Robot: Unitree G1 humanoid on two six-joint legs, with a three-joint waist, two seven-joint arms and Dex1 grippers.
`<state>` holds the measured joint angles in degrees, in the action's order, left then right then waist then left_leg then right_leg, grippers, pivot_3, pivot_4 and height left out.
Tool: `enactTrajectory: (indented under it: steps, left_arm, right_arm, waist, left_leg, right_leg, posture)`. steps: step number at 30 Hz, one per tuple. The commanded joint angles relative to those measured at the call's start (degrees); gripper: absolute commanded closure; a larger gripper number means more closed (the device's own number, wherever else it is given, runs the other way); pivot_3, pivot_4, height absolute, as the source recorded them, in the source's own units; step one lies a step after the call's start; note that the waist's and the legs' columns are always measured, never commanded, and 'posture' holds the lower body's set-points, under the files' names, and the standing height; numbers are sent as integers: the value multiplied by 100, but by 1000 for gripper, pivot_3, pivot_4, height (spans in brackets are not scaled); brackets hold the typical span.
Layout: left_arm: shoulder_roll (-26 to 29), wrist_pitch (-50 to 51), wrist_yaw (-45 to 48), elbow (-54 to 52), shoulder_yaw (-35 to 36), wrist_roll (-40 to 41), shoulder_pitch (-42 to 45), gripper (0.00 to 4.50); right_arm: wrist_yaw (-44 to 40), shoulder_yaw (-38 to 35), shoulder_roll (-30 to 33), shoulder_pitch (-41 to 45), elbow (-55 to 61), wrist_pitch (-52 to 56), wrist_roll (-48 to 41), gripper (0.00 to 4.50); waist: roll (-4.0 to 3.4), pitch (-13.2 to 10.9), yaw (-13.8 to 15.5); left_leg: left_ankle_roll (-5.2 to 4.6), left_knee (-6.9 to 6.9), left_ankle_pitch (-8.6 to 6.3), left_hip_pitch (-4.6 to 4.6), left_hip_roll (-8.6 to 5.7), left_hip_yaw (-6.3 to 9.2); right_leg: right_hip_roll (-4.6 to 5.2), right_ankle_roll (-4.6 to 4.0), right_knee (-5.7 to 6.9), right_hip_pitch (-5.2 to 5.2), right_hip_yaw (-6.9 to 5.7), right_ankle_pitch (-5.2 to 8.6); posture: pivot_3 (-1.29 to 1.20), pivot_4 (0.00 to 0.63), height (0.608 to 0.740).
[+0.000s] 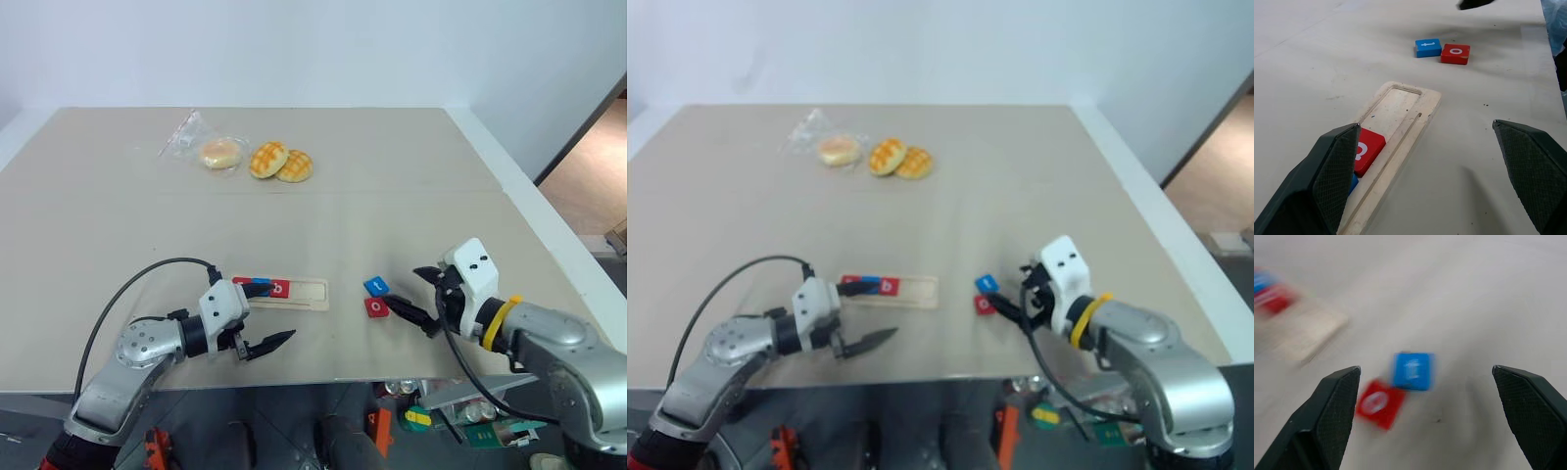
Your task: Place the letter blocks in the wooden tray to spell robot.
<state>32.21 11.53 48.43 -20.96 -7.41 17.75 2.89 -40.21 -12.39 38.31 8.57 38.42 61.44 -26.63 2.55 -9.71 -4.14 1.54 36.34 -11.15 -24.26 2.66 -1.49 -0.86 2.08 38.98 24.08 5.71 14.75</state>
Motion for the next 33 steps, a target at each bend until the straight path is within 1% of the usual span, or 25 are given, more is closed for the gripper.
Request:
enactTrajectory:
  steps: [1, 2, 4, 6, 10, 15, 22, 33]
  left_arm:
    - [-21, -182, 79, -32, 12, -2, 115, 0]
    - [-26, -199, 69, -22, 20, -16, 120, 0]
    - [-36, -207, 33, -50, 34, -37, 82, 0]
    - [-35, -223, 8, -82, 31, -67, 27, 0]
    - [-33, -225, -38, -141, 28, -96, -38, 0]
    - [-28, -220, -105, -180, 40, -127, -69, 0]
    - [-19, -166, -160, -248, 59, -140, -90, 0]
    - [3, -100, -192, -265, 36, -129, -74, 0]
  right_arm:
    - [-973, 262, 341, 132, -450, -750, -340, 42]
    - [-1457, 531, 568, 223, -788, -1226, -207, 42]
    - [-2120, 918, 799, 459, -1560, -2096, 75, 42]
    - [-2462, 1150, 876, 651, -2133, -2672, 234, 42]
    - [-2904, 1544, 947, 885, -2802, -3558, 604, 42]
    - [-3145, 1783, 805, 1094, -3372, -4110, 782, 42]
    - [-3203, 1958, 669, 1104, -3744, -4545, 976, 42]
    - [-3240, 1934, 694, 894, -3724, -4685, 1005, 42]
  waist:
    - [0, 0, 3]
    - [0, 0, 4]
    - [0, -1, 2]
    - [2, -2, 1]
    - [2, -3, 5]
    - [0, -3, 10]
    - [0, -3, 11]
    - [-1, -3, 11]
  left_leg:
    - [0, -1, 0, 0, 1, 1]
    - [-1, -1, 0, -1, 1, 5]
    - [-1, -1, 0, -1, 0, 1]
    - [-1, 4, 0, 1, -1, -3]
    - [-1, 7, 0, 0, -3, -2]
    - [-1, 7, 0, 0, -3, -2]
    - [-1, 8, 0, 3, -2, -1]
    - [-1, 11, 0, 5, -2, -1]
  right_leg:
    - [-3, 0, 0, 0, 0, 0]
    - [-6, 0, 0, 0, 0, 0]
    - [-6, 2, 0, 0, 3, -1]
    - [-3, 7, -1, -3, 5, -4]
    - [1, 10, -1, -5, 5, -4]
    - [0, 10, 0, -5, 6, -5]
    - [0, 10, 1, -7, 6, -6]
    - [0, 10, 1, -10, 5, -8]
  posture:
    - [0, 150, 740]
    - [0, 150, 740]
    - [0, 150, 740]
    - [0, 150, 740]
    - [0, 150, 740]
    - [0, 150, 740]
    - [0, 150, 740]
    - [0, 150, 740]
